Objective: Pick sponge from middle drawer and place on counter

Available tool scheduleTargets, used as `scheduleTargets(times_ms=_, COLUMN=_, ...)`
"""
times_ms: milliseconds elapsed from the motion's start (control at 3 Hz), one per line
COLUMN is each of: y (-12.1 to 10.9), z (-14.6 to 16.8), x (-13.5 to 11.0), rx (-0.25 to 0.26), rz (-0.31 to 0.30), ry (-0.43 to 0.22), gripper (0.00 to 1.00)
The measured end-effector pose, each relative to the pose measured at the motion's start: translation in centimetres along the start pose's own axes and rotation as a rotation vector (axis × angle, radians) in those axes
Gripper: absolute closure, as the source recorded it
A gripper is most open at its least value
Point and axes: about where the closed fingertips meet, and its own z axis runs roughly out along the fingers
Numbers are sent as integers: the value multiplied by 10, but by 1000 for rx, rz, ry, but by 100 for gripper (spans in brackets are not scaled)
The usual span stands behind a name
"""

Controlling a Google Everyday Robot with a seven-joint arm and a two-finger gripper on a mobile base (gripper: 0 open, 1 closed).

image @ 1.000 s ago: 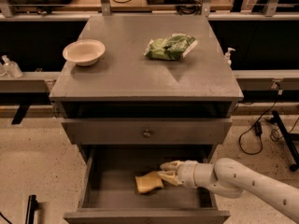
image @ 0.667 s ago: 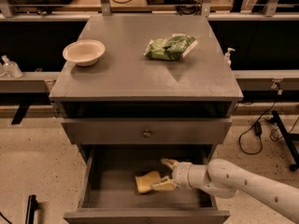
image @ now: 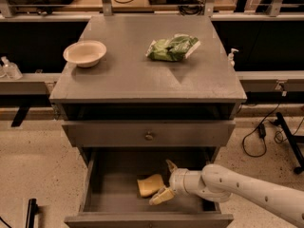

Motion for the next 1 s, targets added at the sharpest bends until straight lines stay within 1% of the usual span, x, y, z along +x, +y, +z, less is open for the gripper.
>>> scheduleTargets(times_ms=667, y=-7, z=28, x=20, rx=33, rz=-34, ry=48, gripper=0)
scheduleTargets(times_ms=1000, y=-11, z=36, x=29, rx=38, rz=-21, ry=37, gripper=18)
